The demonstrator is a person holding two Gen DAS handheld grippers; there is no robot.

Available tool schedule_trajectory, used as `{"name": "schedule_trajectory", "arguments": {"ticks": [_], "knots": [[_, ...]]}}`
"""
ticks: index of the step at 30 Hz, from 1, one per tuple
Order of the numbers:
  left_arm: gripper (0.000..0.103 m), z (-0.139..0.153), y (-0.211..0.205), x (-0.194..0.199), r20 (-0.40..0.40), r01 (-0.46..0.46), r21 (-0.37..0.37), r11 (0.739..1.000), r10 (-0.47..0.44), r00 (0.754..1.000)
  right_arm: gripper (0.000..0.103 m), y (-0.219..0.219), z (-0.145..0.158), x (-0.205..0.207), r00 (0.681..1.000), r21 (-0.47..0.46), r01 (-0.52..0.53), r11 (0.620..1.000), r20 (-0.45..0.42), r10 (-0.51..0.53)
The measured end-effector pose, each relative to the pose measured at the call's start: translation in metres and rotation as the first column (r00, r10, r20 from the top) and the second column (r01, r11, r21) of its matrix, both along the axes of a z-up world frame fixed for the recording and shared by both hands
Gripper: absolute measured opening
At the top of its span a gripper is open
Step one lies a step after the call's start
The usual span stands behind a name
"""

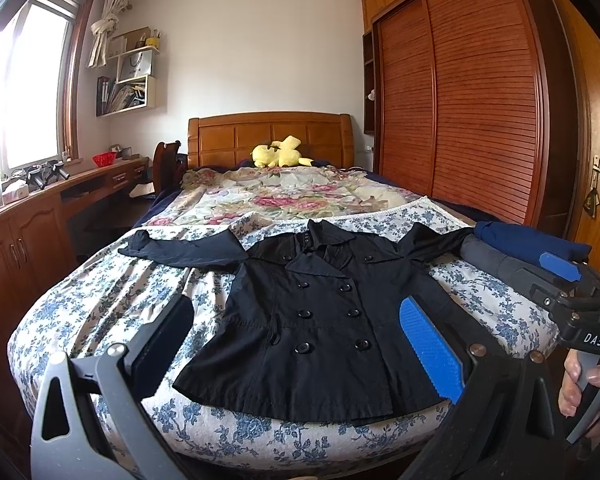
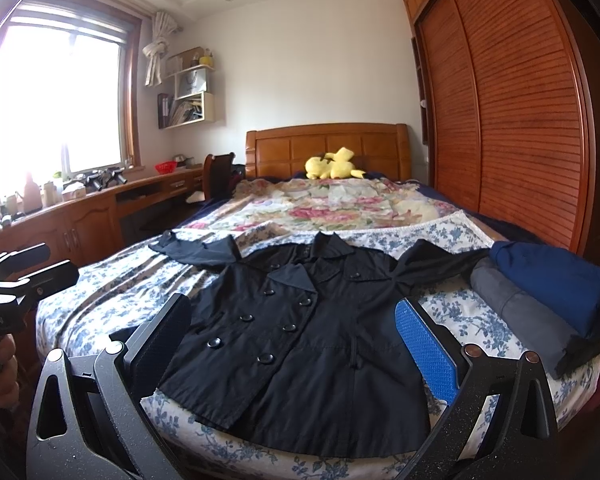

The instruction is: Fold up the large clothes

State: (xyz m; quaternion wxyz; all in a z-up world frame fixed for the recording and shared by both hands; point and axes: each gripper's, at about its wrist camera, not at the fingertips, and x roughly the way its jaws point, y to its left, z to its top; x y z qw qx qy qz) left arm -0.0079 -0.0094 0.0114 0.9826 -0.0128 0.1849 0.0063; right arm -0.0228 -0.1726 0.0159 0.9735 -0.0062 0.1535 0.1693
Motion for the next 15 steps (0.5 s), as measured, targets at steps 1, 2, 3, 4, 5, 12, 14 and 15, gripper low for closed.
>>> {"name": "schedule_trajectory", "arguments": {"ticks": [1, 2, 3, 4, 5, 12, 14, 15], "knots": [[0.103, -0.003, 0.002, 0.003, -0.011, -0.001, -0.005, 1.0, 0.001, 1.0, 0.103, 0.001, -0.001, 0.001, 1.0, 0.002, -0.001, 1.0, -0.006, 0.001], [0.103, -0.006, 0.004, 0.004, -0.02, 0.0, -0.01, 1.0, 0.0, 1.0, 0.103, 0.002, -0.003, 0.001, 1.0, 0.002, -0.001, 1.0, -0.011, 0.001], [0.103, -0.008, 0.005, 0.007, -0.03, 0.001, -0.016, 1.0, -0.001, 1.0, 0.103, 0.003, -0.005, 0.003, 1.0, 0.002, -0.002, 1.0, -0.018, 0.002], [0.103, -0.012, 0.007, 0.009, -0.037, 0.0, -0.02, 1.0, -0.001, 0.999, 0.103, 0.003, -0.007, 0.005, 1.0, 0.0, -0.002, 1.0, -0.024, 0.002], [0.103, -0.015, 0.009, 0.009, -0.041, -0.001, -0.021, 1.0, 0.0, 0.999, 0.103, 0.003, -0.009, 0.007, 1.0, -0.002, -0.002, 1.0, -0.028, 0.002], [0.103, -0.043, 0.019, 0.03, -0.102, -0.007, -0.031, 0.999, 0.004, 0.995, 0.103, 0.005, -0.032, 0.032, 0.998, -0.024, -0.015, 1.0, -0.065, 0.013], [0.103, -0.052, 0.023, 0.035, -0.119, -0.01, -0.022, 1.0, 0.007, 0.993, 0.103, 0.008, -0.039, 0.04, 0.998, -0.043, -0.022, 0.999, -0.062, 0.019], [0.103, -0.056, 0.025, 0.039, -0.128, -0.013, -0.02, 1.0, 0.011, 0.992, 0.103, 0.009, -0.042, 0.045, 0.998, -0.048, -0.023, 0.999, -0.061, 0.02]]}}
